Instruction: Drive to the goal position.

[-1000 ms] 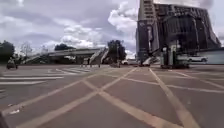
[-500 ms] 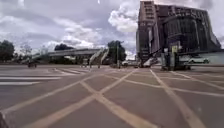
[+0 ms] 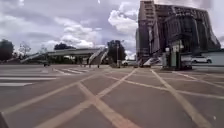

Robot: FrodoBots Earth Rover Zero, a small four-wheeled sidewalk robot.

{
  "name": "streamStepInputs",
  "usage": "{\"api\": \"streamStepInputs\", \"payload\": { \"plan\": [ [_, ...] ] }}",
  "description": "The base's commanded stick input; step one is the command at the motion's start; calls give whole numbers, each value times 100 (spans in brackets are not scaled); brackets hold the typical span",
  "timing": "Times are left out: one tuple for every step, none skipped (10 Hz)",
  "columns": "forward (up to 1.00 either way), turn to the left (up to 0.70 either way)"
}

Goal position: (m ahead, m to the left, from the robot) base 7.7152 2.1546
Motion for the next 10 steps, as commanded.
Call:
{"api": "streamStepInputs", "payload": {
  "plan": [
    [45,0],
    [45,0],
    [45,0],
    [45,0],
    [45,0],
    [45,0],
    [45,0],
    [45,0],
    [45,0],
    [45,0]
  ]
}}
